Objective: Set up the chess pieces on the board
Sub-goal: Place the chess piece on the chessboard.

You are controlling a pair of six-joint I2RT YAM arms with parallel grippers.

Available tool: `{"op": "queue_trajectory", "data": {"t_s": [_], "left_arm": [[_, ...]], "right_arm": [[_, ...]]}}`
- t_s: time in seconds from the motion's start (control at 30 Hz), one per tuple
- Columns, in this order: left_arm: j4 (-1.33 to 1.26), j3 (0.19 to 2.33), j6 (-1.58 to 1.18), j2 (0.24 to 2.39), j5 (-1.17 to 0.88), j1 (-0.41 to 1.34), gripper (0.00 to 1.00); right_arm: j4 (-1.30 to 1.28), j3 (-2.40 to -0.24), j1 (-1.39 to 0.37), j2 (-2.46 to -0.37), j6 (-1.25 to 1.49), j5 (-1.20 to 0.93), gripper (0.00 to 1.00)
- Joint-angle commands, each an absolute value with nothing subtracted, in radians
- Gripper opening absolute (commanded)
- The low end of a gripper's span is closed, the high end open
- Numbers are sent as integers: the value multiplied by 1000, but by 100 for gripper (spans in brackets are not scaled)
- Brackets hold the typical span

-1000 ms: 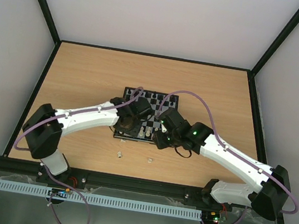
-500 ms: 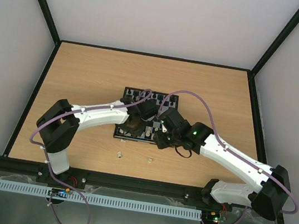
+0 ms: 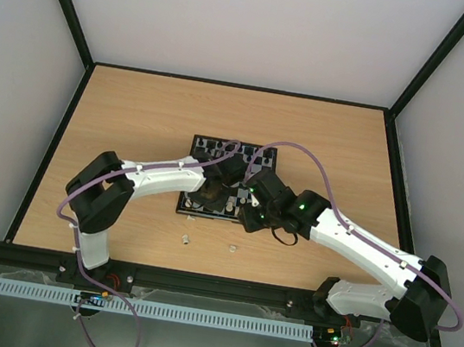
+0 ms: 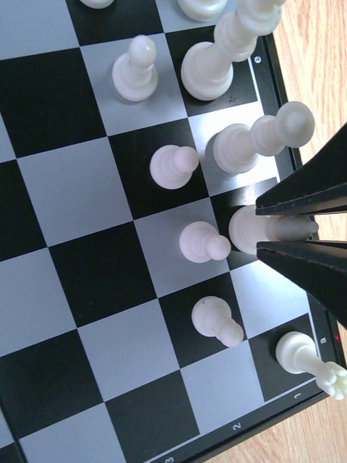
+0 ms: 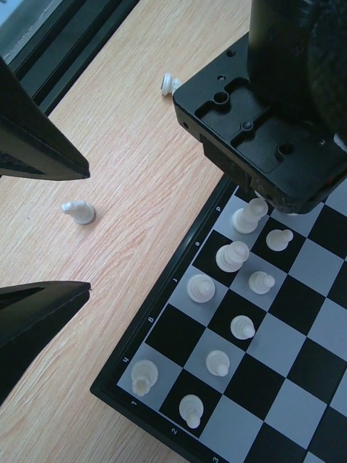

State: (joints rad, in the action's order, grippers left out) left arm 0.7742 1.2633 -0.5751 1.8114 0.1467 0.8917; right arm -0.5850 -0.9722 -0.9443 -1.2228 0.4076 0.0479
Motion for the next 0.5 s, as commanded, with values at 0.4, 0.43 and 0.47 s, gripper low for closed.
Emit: {"op": "queue_trajectory", "data": {"t_s": [0.4,0.43,0.47], "left_arm": [[766,1269,-562,1829,127,897,22],[766,1268,-562,1826,127,899,23],[768,1269,-563,1824,128,898,24]], "right_arm": [[-592,-974,-952,-1216,391,34,40],[-592,-974,-953,-1216,392,33,40],[-592,-975,-952,-1216,392,36,40]]}}
